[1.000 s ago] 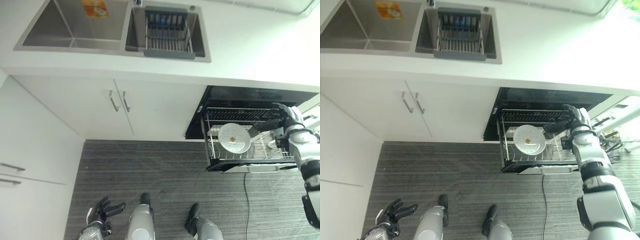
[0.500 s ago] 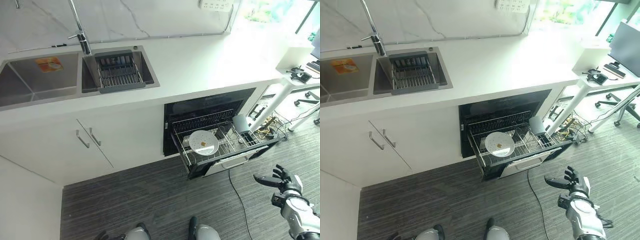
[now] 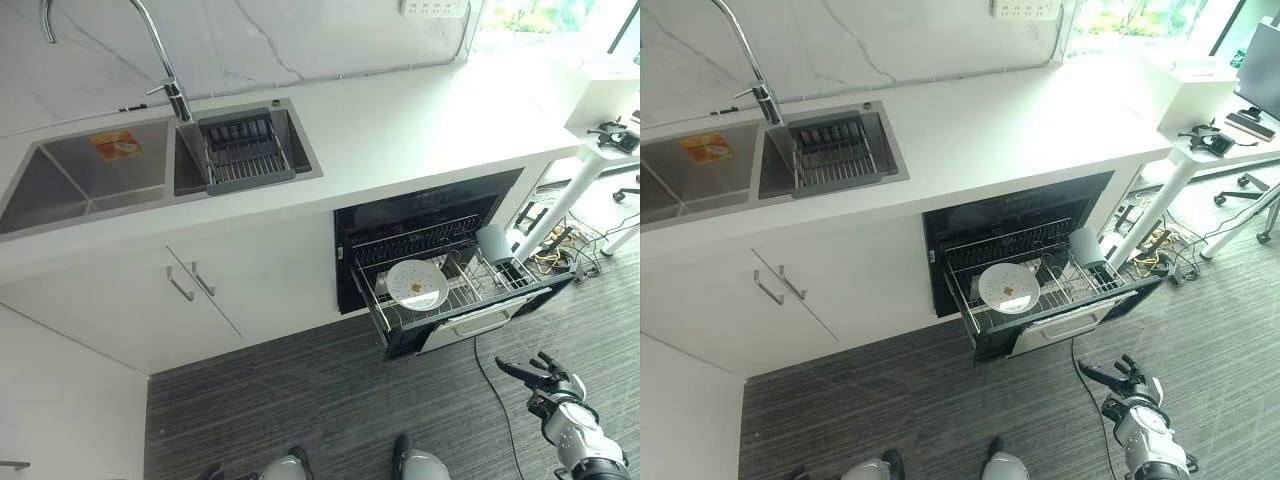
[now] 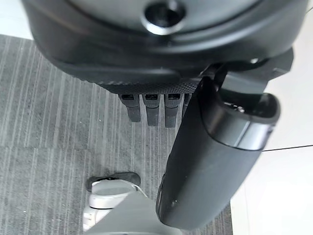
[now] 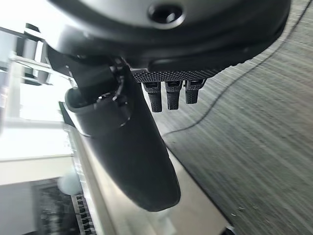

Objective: Place the dishes in the dishwasher.

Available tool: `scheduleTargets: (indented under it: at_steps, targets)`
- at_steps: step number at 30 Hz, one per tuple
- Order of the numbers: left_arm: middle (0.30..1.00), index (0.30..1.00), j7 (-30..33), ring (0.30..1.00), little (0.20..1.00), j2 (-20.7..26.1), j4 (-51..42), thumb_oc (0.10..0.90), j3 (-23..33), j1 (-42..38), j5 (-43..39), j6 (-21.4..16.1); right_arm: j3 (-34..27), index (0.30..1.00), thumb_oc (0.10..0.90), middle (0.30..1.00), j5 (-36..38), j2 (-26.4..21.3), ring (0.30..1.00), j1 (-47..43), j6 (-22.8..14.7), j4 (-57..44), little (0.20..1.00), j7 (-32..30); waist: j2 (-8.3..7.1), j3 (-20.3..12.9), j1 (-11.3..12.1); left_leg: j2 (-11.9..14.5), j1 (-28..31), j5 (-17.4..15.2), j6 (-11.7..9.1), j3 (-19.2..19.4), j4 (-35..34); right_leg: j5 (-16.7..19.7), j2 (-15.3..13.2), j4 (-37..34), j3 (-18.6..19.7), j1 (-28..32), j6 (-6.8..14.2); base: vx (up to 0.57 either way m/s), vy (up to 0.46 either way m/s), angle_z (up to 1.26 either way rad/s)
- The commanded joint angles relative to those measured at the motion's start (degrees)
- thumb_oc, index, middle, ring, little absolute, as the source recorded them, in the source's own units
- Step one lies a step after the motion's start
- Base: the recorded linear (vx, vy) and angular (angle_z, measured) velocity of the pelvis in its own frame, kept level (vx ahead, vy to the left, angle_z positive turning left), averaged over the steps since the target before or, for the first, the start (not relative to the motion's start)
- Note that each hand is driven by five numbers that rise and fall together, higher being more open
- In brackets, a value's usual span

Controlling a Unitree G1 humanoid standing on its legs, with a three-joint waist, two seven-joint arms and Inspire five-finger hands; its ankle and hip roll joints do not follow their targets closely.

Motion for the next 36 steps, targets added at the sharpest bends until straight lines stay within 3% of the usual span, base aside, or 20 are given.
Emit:
scheduleTargets:
  at_steps: [1, 12, 18, 19, 21, 26, 36]
  targets:
    - [0.900, 0.900, 0.10, 0.900, 0.900, 2.76, -0.67, 0.800, -0.95, -1.77, 0.18, -2.05, -0.41, 0.900, 0.800, 0.900, 3.10, -4.26, 0.900, -6.32, -5.68, -0.09, 0.900, 3.10, -0.21, 0.81, 2.10, 1.29, 3.65, -1.99, -2.25, -6.12, -2.31, -1.86, -1.09, 0.03, 1.56, 2.37, 2.41, 0.01, -0.003, 0.16]
    - [0.900, 0.900, 0.61, 0.900, 0.900, 2.70, -1.26, 0.800, -4.04, -2.49, 0.37, -0.18, 1.41, 0.900, 0.800, 0.900, 2.40, -8.29, 0.900, -15.48, -4.00, 13.41, 0.900, 5.42, 2.62, 1.09, 4.47, -0.84, 3.16, -1.62, -1.99, -8.06, -2.31, -1.49, -2.51, 0.03, 0.72, 2.50, 2.46, 0.02, 0.025, 0.12]
    - [0.900, 0.900, 0.06, 0.900, 0.900, 2.80, -3.41, 0.800, -5.99, -4.04, -1.59, 1.12, 4.14, 0.900, 0.800, 0.900, -2.56, -13.12, 0.900, -23.81, -3.88, 15.51, 0.900, 6.12, 5.53, 4.00, 5.17, -2.62, 0.98, -0.89, -1.87, -8.74, -2.31, -0.63, -3.79, 0.03, 1.07, 0.31, 2.74, -0.08, 0.095, 0.09]
    - [0.900, 0.900, -0.01, 0.900, 0.900, 2.89, -4.41, 0.800, -7.36, -4.90, -3.22, 0.95, 6.86, 0.900, 0.800, 0.900, -4.27, -15.77, 0.900, -29.77, -3.66, 15.97, 0.900, 5.63, 7.35, 6.45, 5.59, -3.62, -0.35, -0.87, -1.75, -9.00, -2.31, -0.46, -4.55, 0.03, 1.40, -1.05, 3.00, -0.12, 0.114, -0.05]
    - [0.900, 0.900, 0.03, 0.900, 0.900, 3.01, -5.08, 0.800, -8.41, -5.73, -4.68, 0.92, 9.20, 0.900, 0.800, 0.900, -5.79, -18.14, 0.900, -35.19, -3.52, 16.37, 0.900, 5.70, 8.88, 8.36, 5.90, -4.64, -2.21, -0.55, -1.56, -9.21, -2.31, 0.02, -5.29, 0.03, 1.64, -2.87, 3.21, -0.15, 0.120, -0.09]
    - [0.900, 0.900, 0.44, 0.900, 0.900, 3.04, -6.89, 0.800, -9.69, -5.51, -6.71, 0.53, 14.14, 0.900, 0.800, 0.900, -9.18, -21.56, 0.900, -44.05, -3.54, 15.84, 0.900, 6.06, 11.41, 10.87, 6.48, -6.20, -4.97, -0.35, -1.27, -9.26, -2.31, 0.74, -6.90, 0.03, 1.82, -5.41, 3.69, -0.05, 0.100, 0.05]
    - [0.900, 0.900, 0.07, 0.900, 0.900, 4.32, -9.32, 0.800, -9.33, -1.70, -6.84, 0.31, 22.21, 0.900, 0.800, 0.900, -16.80, -26.68, 0.900, -55.94, -3.47, 13.81, 0.900, 6.28, 14.76, 11.28, 8.68, -8.05, -6.46, 0.34, -1.13, -10.09, -2.31, 1.06, -9.73, 0.03, 0.22, -5.29, 3.99, 0.07, 0.083, 0.07]
